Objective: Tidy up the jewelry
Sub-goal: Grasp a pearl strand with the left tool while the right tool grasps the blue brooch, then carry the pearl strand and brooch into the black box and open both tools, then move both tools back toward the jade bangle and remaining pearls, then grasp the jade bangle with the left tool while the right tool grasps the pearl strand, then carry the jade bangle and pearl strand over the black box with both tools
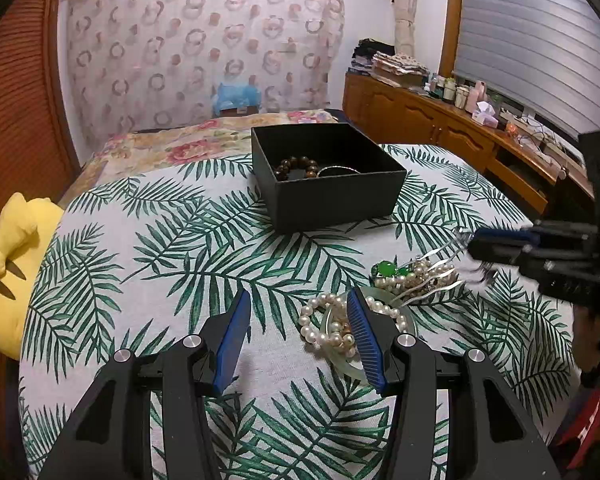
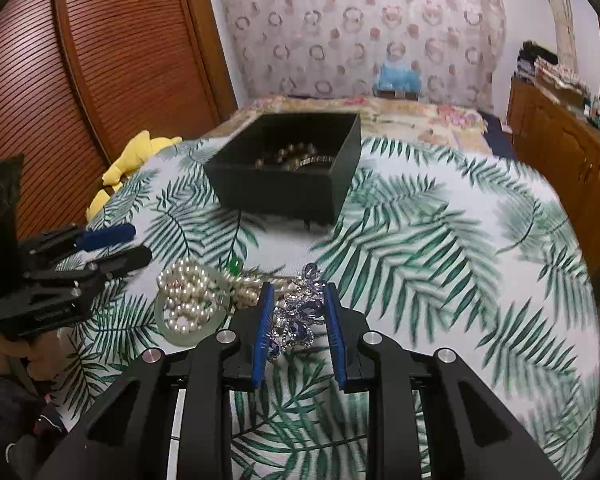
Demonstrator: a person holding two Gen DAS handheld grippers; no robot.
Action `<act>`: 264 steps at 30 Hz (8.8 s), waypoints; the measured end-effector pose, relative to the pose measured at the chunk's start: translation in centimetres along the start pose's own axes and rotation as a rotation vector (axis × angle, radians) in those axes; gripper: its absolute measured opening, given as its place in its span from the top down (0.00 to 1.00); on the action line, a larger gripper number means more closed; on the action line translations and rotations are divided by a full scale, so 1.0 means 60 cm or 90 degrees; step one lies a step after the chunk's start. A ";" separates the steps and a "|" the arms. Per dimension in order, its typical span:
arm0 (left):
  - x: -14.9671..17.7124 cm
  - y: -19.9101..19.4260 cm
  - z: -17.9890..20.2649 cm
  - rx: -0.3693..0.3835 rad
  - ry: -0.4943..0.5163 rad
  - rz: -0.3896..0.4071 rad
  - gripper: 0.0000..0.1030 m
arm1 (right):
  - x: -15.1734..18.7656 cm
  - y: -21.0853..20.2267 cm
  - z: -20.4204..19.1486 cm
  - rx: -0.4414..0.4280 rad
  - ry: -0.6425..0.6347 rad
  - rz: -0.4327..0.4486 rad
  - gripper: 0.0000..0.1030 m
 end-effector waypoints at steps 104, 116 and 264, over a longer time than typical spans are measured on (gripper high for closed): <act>-0.342 -0.126 0.033 0.045 0.076 0.177 0.93 | -0.151 -0.016 0.060 -0.007 -0.027 0.103 0.73; -0.401 -0.083 0.014 0.033 0.079 0.176 0.93 | -0.195 0.089 0.019 -0.035 -0.075 0.061 0.73; -0.115 -0.044 0.013 -0.001 0.057 0.050 0.33 | -0.306 -0.176 -0.007 0.028 -0.088 0.225 0.95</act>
Point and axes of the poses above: each gripper's, at about its wrist camera, not at the fingertips, and y roughly the way its jaws point, z to its right, x to its underside, the point moved 2 cm from there along y, roughly the way its jaws point, and after that the axes turned 5 degrees about x, right-handed, at the moved point
